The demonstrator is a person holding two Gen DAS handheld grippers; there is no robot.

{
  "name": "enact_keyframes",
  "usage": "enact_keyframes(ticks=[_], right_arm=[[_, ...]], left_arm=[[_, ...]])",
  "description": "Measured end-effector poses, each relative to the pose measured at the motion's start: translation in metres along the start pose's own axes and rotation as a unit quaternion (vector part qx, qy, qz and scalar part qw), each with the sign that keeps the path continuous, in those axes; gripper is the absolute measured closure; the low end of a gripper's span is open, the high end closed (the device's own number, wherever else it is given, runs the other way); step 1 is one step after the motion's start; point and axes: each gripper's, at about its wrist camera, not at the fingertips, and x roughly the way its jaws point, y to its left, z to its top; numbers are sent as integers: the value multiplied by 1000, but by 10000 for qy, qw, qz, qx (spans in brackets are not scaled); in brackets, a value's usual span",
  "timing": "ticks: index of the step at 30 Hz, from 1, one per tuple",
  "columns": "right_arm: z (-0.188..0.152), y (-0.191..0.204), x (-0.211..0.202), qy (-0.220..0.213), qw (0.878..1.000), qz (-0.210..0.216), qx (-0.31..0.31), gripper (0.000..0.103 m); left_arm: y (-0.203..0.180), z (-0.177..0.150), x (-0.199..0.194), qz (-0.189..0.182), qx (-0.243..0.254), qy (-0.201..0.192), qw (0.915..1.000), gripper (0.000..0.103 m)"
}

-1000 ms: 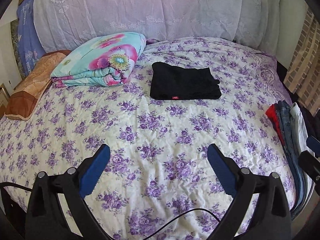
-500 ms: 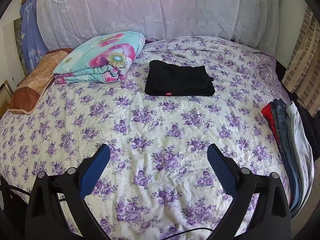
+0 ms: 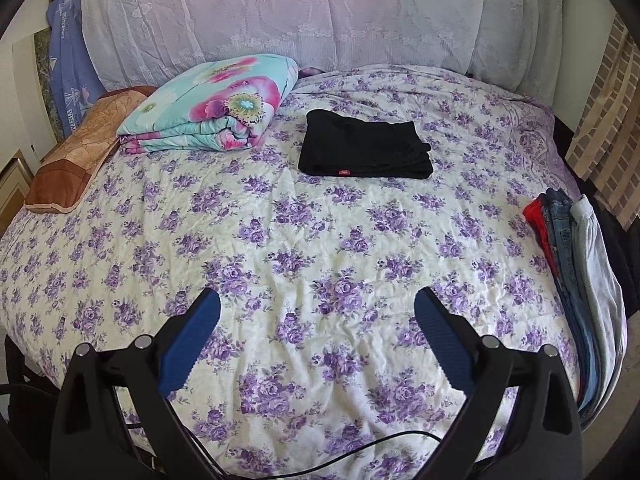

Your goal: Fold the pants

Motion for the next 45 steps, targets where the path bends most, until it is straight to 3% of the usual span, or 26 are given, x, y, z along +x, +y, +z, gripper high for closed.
enact_keyframes(ticks=[8,20,30,36,45], right_arm=[[13,12,36,66,9998,99,129,8],[26,17,28,-199,9998,89,46,7],[28,17,32,-216,9997,31,106,7],[30,18,36,-232,9997,47,101,7],[42,22,40,-305,9995,85,26,7]], left_arm=[[11,5,-11,260,-80,-104,9996,8],[7,26,-15,164,-8,-373,9992,8],[0,37,-6,61,152,-374,9992,5],[1,50,0,335,292,-299,9986,5],[-2,68,-1,285,255,-395,9985,5]])
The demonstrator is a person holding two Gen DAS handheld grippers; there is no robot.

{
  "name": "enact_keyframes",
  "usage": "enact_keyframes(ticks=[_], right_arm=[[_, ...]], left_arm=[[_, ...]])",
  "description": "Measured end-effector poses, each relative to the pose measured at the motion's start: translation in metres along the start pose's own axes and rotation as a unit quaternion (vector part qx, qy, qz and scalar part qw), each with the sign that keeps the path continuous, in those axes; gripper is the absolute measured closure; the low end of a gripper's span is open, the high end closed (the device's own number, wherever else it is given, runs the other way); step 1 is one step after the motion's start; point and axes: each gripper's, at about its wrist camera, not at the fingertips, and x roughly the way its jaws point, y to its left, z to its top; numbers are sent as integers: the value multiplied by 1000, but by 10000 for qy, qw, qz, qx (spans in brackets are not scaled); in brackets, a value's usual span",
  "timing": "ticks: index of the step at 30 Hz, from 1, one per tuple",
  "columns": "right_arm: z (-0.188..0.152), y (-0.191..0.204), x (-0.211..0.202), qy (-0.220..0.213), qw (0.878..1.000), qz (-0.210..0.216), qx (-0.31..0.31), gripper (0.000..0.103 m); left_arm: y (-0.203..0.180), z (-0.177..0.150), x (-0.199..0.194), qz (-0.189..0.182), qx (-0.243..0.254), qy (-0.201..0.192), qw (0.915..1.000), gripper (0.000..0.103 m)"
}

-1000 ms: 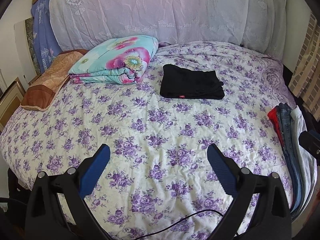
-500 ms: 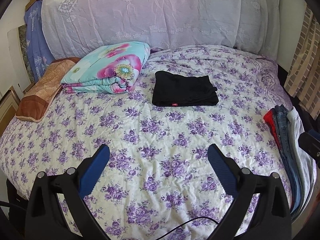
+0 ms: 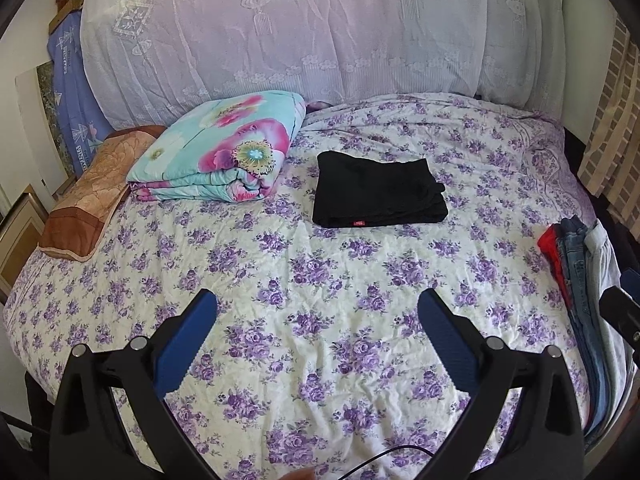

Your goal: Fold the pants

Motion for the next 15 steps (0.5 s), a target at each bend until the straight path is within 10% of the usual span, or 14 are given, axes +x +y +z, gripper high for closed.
enact_keyframes(ticks=[15], right_arm=[[8,3,4,-69,10000,44,-34,7]], left_arm=[[-4,11,1,-15,-16,-65,10000,5]])
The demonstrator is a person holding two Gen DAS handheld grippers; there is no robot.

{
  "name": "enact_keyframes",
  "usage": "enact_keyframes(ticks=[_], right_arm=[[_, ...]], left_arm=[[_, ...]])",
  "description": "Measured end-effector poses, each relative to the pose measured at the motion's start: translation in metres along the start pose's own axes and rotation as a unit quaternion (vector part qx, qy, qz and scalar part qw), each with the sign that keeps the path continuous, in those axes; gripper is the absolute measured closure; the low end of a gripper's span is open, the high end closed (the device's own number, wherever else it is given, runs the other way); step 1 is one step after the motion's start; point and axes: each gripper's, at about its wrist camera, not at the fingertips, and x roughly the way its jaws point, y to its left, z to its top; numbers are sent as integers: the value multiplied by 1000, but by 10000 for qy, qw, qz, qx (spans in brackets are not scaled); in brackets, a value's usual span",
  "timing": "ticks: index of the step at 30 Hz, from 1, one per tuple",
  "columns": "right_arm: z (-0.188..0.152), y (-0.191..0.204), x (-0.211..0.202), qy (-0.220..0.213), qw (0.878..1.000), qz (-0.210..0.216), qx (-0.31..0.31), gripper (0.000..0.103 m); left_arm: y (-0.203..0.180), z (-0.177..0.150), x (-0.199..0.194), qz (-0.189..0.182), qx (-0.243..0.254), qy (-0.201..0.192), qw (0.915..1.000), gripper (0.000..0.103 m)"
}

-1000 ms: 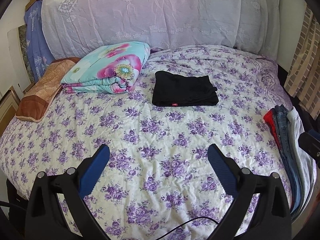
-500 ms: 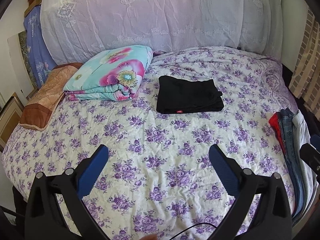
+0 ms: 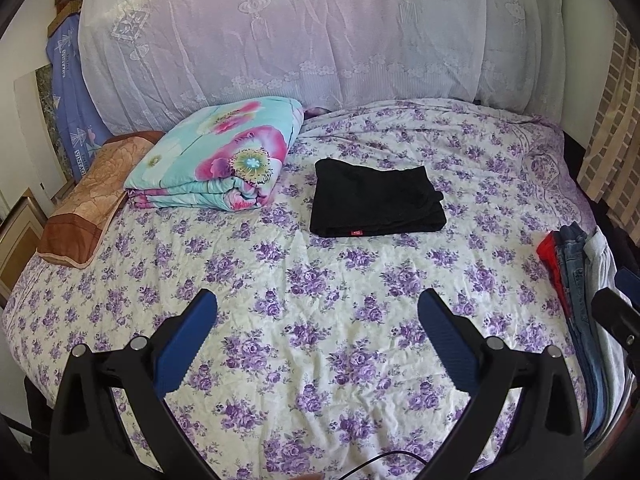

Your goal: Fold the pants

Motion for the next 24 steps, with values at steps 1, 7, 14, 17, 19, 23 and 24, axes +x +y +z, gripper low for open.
enact_keyframes(ticks=[1,7,14,17,19,23,24], right_arm=[[1,0,0,-9,10000,4,1,7],[4,1,4,-44,10000,13,-1,7],[5,1,4,-56,10000,16,-4,7],[5,1,4,-59,10000,12,-6,7],[7,1,5,-64,10000,13,-13,7],[10,1,6,-72,10000,17,-13,7],[12,1,7,-76,10000,19,-10,7]], left_arm=[[-1,1,0,-19,7,4,10000,5],[-3,3,2,-142,32,-6,9999,5],[-7,5,-3,-139,174,-246,9994,5],[-8,7,-2,-128,161,-170,9996,5],[-7,8,-1,-122,107,-159,9997,5],[-5,10,1,-127,49,-148,9998,5],[-4,11,2,-139,31,-135,9998,5]])
